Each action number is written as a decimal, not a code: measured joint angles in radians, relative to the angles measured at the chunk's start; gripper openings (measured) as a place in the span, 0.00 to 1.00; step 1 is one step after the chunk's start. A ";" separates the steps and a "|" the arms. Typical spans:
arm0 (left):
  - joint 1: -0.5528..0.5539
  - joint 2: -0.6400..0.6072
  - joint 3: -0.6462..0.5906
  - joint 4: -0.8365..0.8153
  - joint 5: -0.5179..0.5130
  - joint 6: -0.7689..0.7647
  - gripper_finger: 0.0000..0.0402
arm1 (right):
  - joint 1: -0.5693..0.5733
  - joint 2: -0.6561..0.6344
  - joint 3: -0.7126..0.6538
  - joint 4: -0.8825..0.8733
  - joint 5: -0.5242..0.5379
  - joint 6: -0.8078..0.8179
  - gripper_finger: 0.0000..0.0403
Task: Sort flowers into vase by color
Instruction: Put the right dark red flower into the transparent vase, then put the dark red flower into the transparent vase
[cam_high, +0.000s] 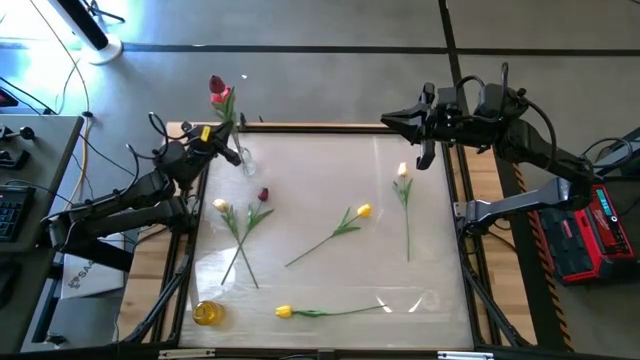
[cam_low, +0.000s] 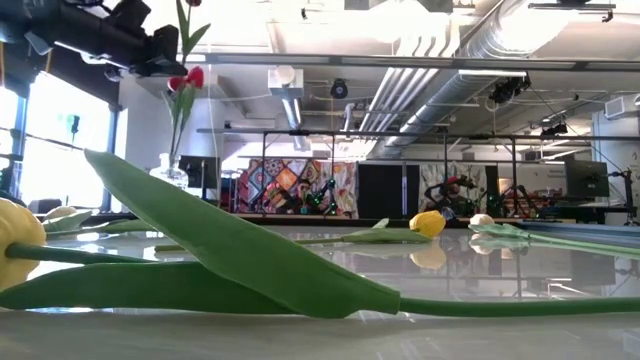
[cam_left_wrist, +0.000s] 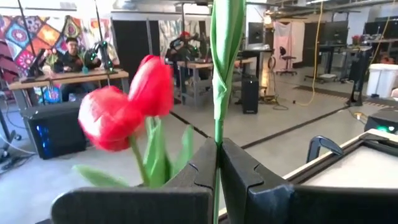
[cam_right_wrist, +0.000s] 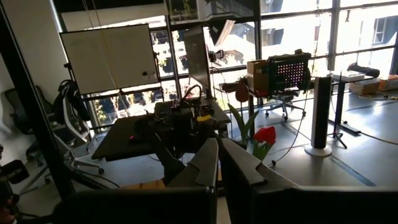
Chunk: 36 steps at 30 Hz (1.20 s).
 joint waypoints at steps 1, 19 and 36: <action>0.003 0.000 0.000 -0.003 0.001 0.000 0.00 | 0.000 0.000 0.000 0.000 0.000 0.000 0.02; 0.038 0.001 -0.230 0.136 0.002 -0.172 0.00 | 0.000 0.000 0.000 0.000 0.000 0.000 0.02; 0.031 0.000 -0.298 0.180 -0.055 -0.204 0.35 | 0.000 0.000 0.000 0.000 0.000 0.000 0.02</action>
